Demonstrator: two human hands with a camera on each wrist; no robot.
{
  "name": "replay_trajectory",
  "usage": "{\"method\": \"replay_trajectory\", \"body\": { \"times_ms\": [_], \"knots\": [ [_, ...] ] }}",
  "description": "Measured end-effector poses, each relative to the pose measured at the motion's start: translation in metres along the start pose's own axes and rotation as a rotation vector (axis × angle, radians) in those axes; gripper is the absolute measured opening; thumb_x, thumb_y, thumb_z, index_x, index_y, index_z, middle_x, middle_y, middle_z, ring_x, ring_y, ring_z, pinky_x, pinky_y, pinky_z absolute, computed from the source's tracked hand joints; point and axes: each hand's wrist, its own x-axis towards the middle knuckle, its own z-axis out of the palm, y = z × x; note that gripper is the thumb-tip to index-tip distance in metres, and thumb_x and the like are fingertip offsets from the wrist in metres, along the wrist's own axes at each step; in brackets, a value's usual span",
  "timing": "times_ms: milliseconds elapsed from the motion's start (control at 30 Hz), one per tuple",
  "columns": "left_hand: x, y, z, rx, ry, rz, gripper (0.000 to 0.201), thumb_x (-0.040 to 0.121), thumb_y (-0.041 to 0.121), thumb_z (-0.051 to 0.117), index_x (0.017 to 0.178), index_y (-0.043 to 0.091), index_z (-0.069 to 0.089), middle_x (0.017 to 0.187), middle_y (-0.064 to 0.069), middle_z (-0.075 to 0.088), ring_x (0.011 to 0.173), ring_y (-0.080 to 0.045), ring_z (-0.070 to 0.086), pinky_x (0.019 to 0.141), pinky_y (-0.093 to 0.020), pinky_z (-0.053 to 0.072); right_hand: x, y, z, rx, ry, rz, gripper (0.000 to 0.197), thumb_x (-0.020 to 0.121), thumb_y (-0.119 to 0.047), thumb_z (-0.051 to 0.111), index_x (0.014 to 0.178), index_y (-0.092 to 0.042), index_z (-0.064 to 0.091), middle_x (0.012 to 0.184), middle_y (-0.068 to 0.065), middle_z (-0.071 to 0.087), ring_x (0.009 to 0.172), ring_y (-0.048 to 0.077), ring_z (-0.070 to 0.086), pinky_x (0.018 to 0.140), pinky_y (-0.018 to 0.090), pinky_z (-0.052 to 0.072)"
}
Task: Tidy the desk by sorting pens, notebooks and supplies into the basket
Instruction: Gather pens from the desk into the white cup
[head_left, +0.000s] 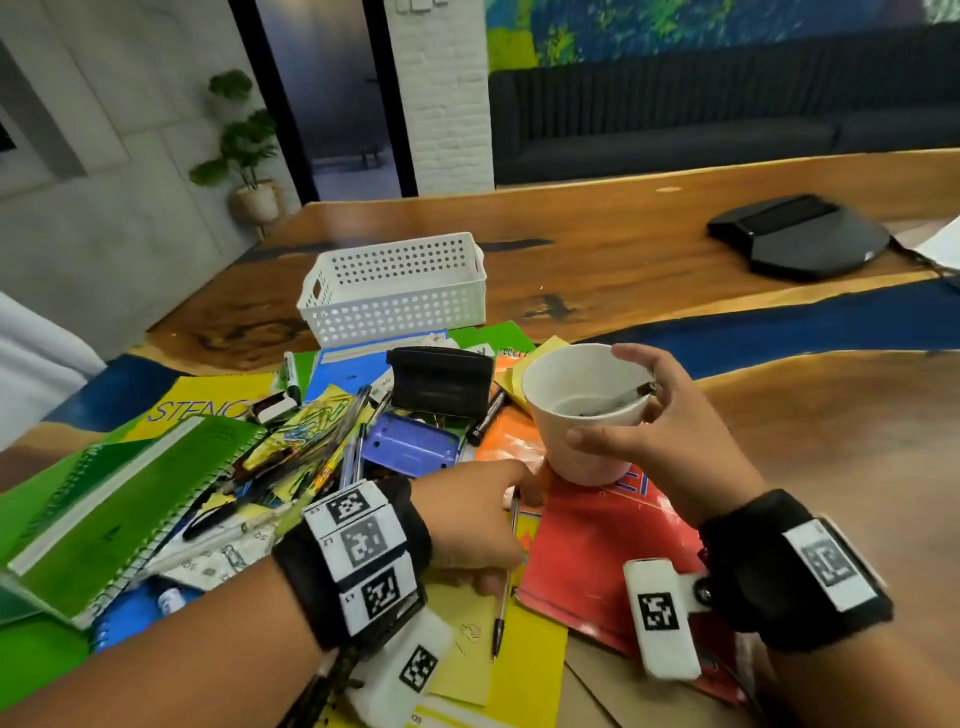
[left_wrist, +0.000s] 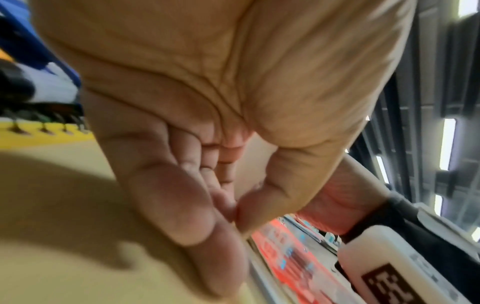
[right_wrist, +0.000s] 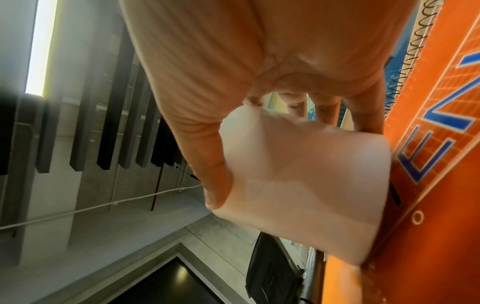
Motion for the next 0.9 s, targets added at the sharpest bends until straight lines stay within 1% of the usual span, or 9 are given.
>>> {"method": "replay_trajectory", "body": {
  "times_ms": [133, 267, 333, 433, 567, 667, 733, 800, 900],
  "knots": [
    [-0.006, -0.019, -0.013, -0.065, 0.103, -0.001, 0.026, 0.080, 0.010, 0.057, 0.101, 0.024, 0.057, 0.076, -0.009, 0.076, 0.052, -0.021, 0.061, 0.051, -0.031, 0.050, -0.001, 0.000, -0.001, 0.005, -0.009, 0.004, 0.094, 0.045, -0.028, 0.100, 0.124, -0.048, 0.055, 0.120, -0.001, 0.062, 0.111, 0.016, 0.063, 0.095, 0.045, 0.056],
    [-0.010, -0.031, -0.020, -0.064, 0.174, 0.024, 0.060, 0.076, 0.010, 0.067, 0.128, 0.031, 0.046, 0.081, -0.006, 0.075, 0.060, -0.022, 0.069, 0.052, -0.034, 0.057, -0.002, 0.001, 0.003, -0.010, -0.058, -0.009, 0.092, 0.045, -0.028, 0.100, 0.122, -0.050, 0.055, 0.124, -0.002, 0.063, 0.113, 0.016, 0.063, 0.096, 0.044, 0.056],
    [-0.011, -0.028, -0.014, 0.046, 0.169, 0.023, 0.071, 0.076, 0.022, 0.069, 0.137, 0.038, 0.038, 0.079, -0.002, 0.074, 0.063, -0.020, 0.073, 0.055, -0.035, 0.060, -0.004, -0.001, 0.005, -0.016, -0.090, -0.018, 0.095, 0.040, -0.032, 0.101, 0.122, -0.049, 0.056, 0.124, -0.002, 0.065, 0.114, 0.016, 0.064, 0.094, 0.042, 0.057],
    [-0.009, -0.021, -0.008, 0.266, 0.178, 0.051, 0.056, 0.079, 0.038, 0.064, 0.130, 0.038, 0.041, 0.069, 0.003, 0.074, 0.057, -0.011, 0.070, 0.056, -0.028, 0.060, -0.008, -0.003, 0.009, -0.032, -0.150, -0.020, 0.094, 0.038, -0.038, 0.099, 0.121, -0.049, 0.057, 0.123, -0.003, 0.066, 0.113, 0.016, 0.064, 0.096, 0.046, 0.056],
    [-0.006, -0.019, -0.014, 0.316, 0.188, 0.024, 0.047, 0.078, 0.020, 0.059, 0.123, 0.029, 0.049, 0.077, 0.002, 0.068, 0.066, -0.015, 0.069, 0.061, -0.033, 0.060, -0.011, -0.006, 0.010, -0.032, -0.177, -0.027, 0.092, 0.039, -0.037, 0.097, 0.122, -0.046, 0.058, 0.123, -0.004, 0.066, 0.110, 0.014, 0.066, 0.095, 0.047, 0.056],
    [-0.018, -0.023, -0.021, 0.111, 0.177, 0.020, 0.069, 0.077, 0.014, 0.059, 0.138, 0.034, 0.033, 0.078, -0.002, 0.070, 0.061, -0.018, 0.070, 0.051, -0.030, 0.057, -0.011, -0.006, 0.011, -0.010, -0.184, -0.016, 0.092, 0.038, -0.038, 0.096, 0.121, -0.046, 0.058, 0.123, -0.005, 0.066, 0.111, 0.015, 0.066, 0.096, 0.050, 0.056],
    [-0.036, -0.025, -0.031, -0.045, 0.256, 0.090, 0.090, 0.083, 0.011, 0.063, 0.148, 0.047, 0.013, 0.082, -0.005, 0.071, 0.062, -0.021, 0.071, 0.057, -0.038, 0.061, -0.011, -0.005, 0.011, -0.003, -0.181, -0.015, 0.092, 0.037, -0.038, 0.096, 0.120, -0.047, 0.059, 0.122, -0.006, 0.067, 0.111, 0.016, 0.065, 0.096, 0.051, 0.055],
    [-0.055, -0.025, -0.046, -0.330, 0.444, 0.181, 0.095, 0.087, 0.008, 0.070, 0.151, 0.049, 0.012, 0.082, -0.001, 0.070, 0.067, -0.026, 0.074, 0.062, -0.042, 0.062, -0.012, -0.006, 0.013, 0.009, -0.186, -0.018, 0.092, 0.036, -0.038, 0.097, 0.120, -0.046, 0.059, 0.119, -0.005, 0.069, 0.111, 0.017, 0.066, 0.096, 0.050, 0.055],
    [-0.071, -0.018, -0.065, -0.733, 0.858, 0.448, 0.083, 0.087, 0.001, 0.071, 0.149, 0.035, 0.026, 0.084, 0.002, 0.066, 0.073, -0.025, 0.074, 0.061, -0.035, 0.060, -0.015, -0.012, 0.015, 0.043, -0.218, -0.033, 0.095, 0.038, -0.029, 0.101, 0.123, -0.040, 0.061, 0.117, -0.002, 0.071, 0.109, 0.017, 0.068, 0.095, 0.045, 0.056]
  ]
}}
